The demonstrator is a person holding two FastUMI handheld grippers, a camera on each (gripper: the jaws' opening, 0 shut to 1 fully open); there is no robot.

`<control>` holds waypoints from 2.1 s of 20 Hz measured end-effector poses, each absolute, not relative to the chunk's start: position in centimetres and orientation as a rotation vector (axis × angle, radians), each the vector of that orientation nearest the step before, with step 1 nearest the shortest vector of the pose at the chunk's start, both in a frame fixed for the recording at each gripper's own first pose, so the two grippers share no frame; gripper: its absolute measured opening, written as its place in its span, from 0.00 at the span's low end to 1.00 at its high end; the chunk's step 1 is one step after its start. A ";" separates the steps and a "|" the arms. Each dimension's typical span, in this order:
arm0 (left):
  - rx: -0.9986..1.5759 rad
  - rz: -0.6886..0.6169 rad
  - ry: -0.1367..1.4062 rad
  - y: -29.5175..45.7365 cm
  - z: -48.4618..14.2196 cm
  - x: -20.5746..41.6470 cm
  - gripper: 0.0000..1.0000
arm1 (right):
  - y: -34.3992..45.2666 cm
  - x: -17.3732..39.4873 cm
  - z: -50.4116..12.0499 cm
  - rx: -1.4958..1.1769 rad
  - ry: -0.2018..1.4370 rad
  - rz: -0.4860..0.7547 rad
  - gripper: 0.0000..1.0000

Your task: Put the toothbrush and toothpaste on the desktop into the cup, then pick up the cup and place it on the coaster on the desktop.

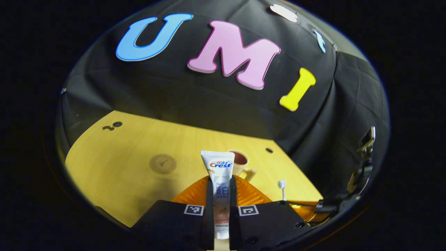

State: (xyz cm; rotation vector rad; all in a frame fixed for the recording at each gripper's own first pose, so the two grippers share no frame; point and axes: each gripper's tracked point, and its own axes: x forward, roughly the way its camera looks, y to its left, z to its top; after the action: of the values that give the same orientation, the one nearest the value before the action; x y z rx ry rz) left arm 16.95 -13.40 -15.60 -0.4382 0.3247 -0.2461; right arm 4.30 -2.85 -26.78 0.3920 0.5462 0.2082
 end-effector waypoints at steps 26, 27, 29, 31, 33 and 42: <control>-0.419 -0.153 -0.007 -19.0 -18.4 35.7 0.22 | -10.3 13.6 -26.1 0.555 0.325 0.170 0.08; -0.417 -0.150 -0.004 -19.1 -18.8 35.8 0.22 | -10.3 14.2 -25.8 0.567 0.311 0.168 0.08; -0.428 -0.166 0.015 -19.5 -19.6 35.8 0.22 | -10.4 15.3 -25.1 0.572 0.282 0.165 0.08; -0.430 -0.164 0.045 -19.6 -20.7 36.0 0.26 | -10.7 16.4 -24.2 0.577 0.251 0.165 0.08; -0.437 -0.156 0.072 -19.6 -22.0 35.6 0.29 | -10.9 17.8 -23.4 0.591 0.223 0.161 0.08; -0.496 -0.195 0.080 -19.9 -22.4 33.7 0.51 | -11.1 23.5 -19.7 0.702 0.097 0.157 0.08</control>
State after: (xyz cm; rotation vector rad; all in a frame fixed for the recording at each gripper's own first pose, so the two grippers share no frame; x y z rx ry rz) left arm 33.67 -19.89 -22.44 -0.4956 0.0800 -0.1952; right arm 23.48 -11.12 -19.67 0.7021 0.0966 0.1569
